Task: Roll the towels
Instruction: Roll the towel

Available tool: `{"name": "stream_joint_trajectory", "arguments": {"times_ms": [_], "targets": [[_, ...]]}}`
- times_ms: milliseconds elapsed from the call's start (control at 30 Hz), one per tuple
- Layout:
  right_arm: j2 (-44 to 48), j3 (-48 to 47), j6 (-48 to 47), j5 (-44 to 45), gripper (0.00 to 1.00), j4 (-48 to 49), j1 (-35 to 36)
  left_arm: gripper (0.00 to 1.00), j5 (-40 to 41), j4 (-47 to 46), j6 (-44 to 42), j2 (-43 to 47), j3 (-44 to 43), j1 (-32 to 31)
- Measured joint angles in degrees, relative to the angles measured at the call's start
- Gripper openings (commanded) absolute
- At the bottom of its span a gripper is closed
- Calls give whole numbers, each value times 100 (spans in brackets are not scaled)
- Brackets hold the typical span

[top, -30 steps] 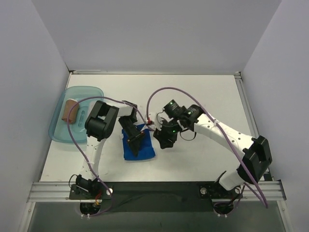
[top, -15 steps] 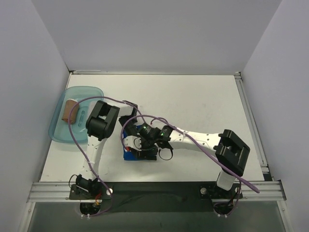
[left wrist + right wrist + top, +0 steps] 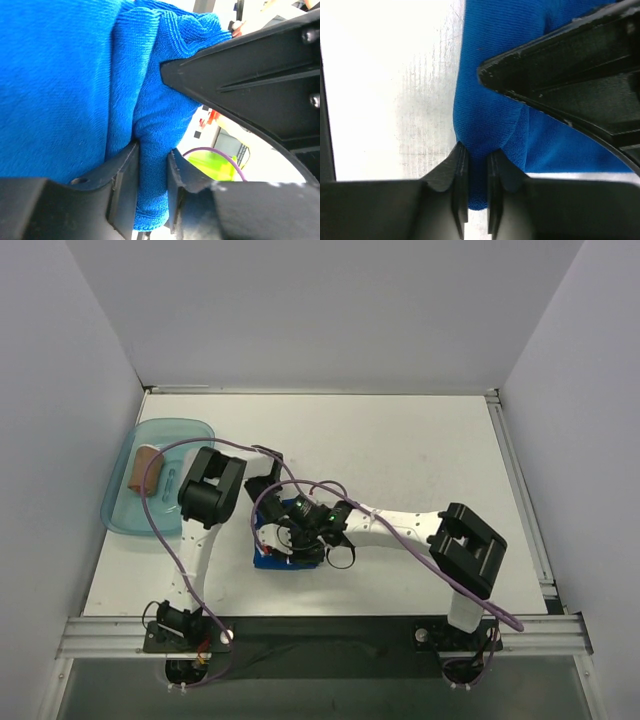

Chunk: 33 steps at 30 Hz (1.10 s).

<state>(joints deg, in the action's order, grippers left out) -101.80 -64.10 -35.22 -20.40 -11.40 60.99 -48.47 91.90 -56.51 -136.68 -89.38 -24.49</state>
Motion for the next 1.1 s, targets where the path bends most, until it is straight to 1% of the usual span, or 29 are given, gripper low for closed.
{"name": "stream_joint_trajectory", "arguments": {"times_ms": [167, 400, 567, 733, 867, 933, 1000, 1033, 1067, 1100], "targets": [[-278, -341, 20, -522, 0, -286, -212, 43, 76, -2, 24, 26, -254, 173], [-802, -968, 199, -1338, 0, -632, -577, 44, 197, -282, -17, 358, -702, 713], [-1154, -1239, 249, -2326, 0, -1143, -863, 45, 275, -1073, -57, 750, -1290, 1462], [-1436, -1399, 282, -3077, 0, -1657, -1069, 45, 173, -1320, -46, 1290, -1805, 2243], [-2011, -2011, 282, -3565, 0, -2455, -1213, 49, -173, -1458, 13, 1941, -2076, 2889], [-2310, -2352, 289, -3759, 0, -2852, -1276, 54, -365, -1521, 140, 2455, -1991, 3246], [-2553, -2594, 304, -3941, 0, -3165, -1338, 57, -450, -1631, 212, 3161, -1624, 3558], [-2647, -2662, 308, -4054, 0, -3296, -1364, 67, -448, -1707, 227, 3578, -1362, 3665], [-2710, -2684, 306, -4138, 0, -3397, -1386, 73, -450, -1788, 234, 4013, -1108, 3718], [-2752, -2691, 304, -4210, 0, -3495, -1405, 86, -444, -1974, 286, 4562, -750, 3735]]}}
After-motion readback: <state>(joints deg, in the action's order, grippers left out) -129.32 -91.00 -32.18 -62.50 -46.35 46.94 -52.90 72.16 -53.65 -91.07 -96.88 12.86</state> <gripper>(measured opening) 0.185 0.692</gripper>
